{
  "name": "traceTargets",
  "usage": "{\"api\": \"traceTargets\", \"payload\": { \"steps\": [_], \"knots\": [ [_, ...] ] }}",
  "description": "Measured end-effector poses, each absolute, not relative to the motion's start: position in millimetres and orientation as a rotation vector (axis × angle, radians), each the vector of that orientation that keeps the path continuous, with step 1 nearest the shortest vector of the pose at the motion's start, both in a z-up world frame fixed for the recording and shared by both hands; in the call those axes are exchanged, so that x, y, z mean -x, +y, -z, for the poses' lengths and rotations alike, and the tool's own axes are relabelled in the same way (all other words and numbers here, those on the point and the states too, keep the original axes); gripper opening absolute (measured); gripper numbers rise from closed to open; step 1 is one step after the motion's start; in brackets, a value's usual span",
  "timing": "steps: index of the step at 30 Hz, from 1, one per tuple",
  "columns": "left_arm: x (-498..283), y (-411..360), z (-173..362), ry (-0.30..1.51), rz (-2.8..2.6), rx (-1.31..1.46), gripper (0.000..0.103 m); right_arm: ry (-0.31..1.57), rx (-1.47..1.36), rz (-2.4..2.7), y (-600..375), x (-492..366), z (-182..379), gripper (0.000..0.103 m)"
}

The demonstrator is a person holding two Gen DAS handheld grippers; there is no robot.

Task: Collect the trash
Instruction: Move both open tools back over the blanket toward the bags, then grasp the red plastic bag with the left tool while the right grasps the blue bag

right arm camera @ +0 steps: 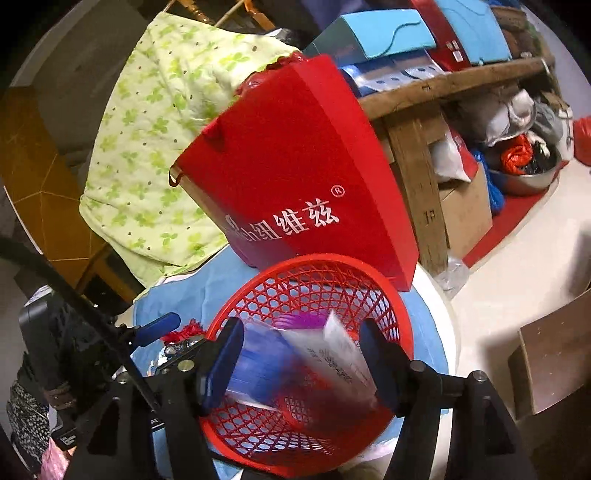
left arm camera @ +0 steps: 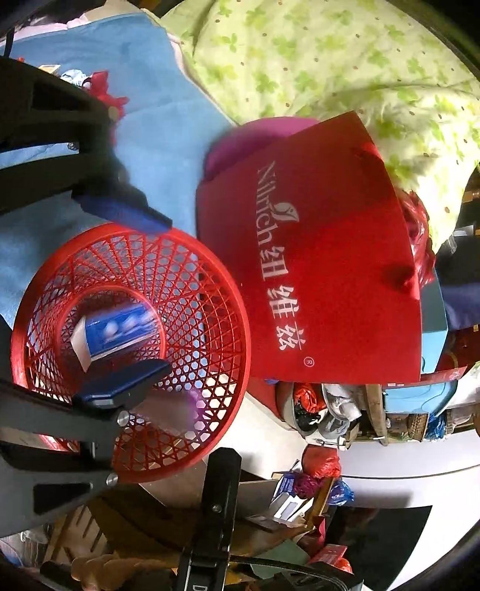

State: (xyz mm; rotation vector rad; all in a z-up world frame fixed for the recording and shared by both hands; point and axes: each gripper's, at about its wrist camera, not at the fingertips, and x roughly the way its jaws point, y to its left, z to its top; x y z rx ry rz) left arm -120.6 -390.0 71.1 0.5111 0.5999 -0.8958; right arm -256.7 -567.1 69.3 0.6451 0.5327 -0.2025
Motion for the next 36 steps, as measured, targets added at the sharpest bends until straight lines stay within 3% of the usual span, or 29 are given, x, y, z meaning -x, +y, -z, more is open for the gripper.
{"api": "traceTargets", "payload": {
  "steps": [8, 17, 26, 36],
  "knots": [
    [114, -307, -76, 0.580, 0.797, -0.435, 0.071, 0.448, -0.560, 0.137, -528, 252, -97, 0.069],
    [65, -126, -34, 0.709, 0.458, -0.275, 0.072, 0.468, -0.458, -0.108, -432, 199, -128, 0.069],
    [17, 22, -2, 0.791, 0.168, -0.105, 0.072, 0.704, -0.398, -0.284, -324, 91, -75, 0.069],
    [-12, 52, 36, 0.878, 0.186, 0.011, 0.072, 0.929, -0.512, -0.314, -274, -5, 18, 0.069]
  ]
}}
